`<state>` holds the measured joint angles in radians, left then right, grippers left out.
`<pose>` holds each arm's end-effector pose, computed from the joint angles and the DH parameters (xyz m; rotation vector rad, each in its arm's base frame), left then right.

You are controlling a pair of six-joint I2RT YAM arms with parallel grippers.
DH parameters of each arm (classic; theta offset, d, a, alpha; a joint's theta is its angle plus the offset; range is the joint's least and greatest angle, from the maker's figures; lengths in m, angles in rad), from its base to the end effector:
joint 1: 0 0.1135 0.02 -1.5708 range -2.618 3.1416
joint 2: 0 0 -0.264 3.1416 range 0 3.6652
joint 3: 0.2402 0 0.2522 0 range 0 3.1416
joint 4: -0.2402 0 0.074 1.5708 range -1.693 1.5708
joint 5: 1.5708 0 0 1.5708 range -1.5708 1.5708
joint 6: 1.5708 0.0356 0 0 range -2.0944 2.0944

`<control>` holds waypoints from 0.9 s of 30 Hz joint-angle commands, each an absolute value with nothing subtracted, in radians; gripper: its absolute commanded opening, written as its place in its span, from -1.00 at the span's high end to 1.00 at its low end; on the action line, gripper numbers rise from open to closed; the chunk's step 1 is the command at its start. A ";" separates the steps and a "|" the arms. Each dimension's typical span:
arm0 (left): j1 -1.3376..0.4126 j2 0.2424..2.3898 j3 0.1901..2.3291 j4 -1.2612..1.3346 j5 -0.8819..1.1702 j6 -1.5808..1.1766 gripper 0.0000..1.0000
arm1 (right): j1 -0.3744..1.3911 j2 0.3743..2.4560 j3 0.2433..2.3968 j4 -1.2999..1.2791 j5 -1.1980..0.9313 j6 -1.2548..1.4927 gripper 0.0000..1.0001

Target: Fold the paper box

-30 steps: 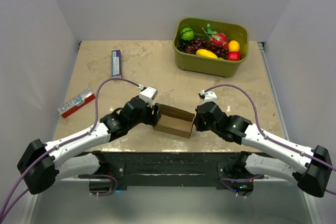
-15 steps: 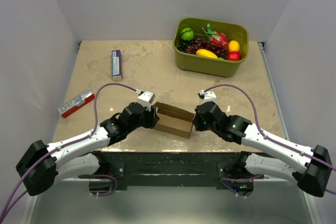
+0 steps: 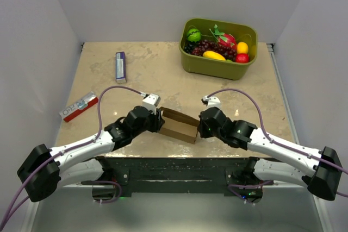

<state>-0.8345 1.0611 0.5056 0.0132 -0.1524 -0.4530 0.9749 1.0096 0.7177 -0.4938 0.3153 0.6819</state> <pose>0.1548 -0.1627 0.2094 0.3187 2.1424 -0.6016 0.1257 0.1656 0.2477 -0.1900 2.3471 0.4643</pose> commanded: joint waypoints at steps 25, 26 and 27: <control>-0.841 1.085 0.492 0.046 -0.133 -0.454 0.31 | 0.985 0.976 0.788 -0.480 0.299 0.741 1.00; -0.841 1.085 0.492 0.046 -0.135 -0.454 0.31 | 0.983 0.979 0.787 -0.480 0.296 0.741 1.00; -0.841 1.086 0.495 0.048 -0.135 -0.454 0.31 | 0.983 0.980 0.785 -0.479 0.293 0.741 1.00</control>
<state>-0.8337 1.0714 0.4969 0.0437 -0.1535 -0.4526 0.9752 0.9985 0.7361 -0.5232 0.3149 0.7177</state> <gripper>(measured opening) 0.350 0.007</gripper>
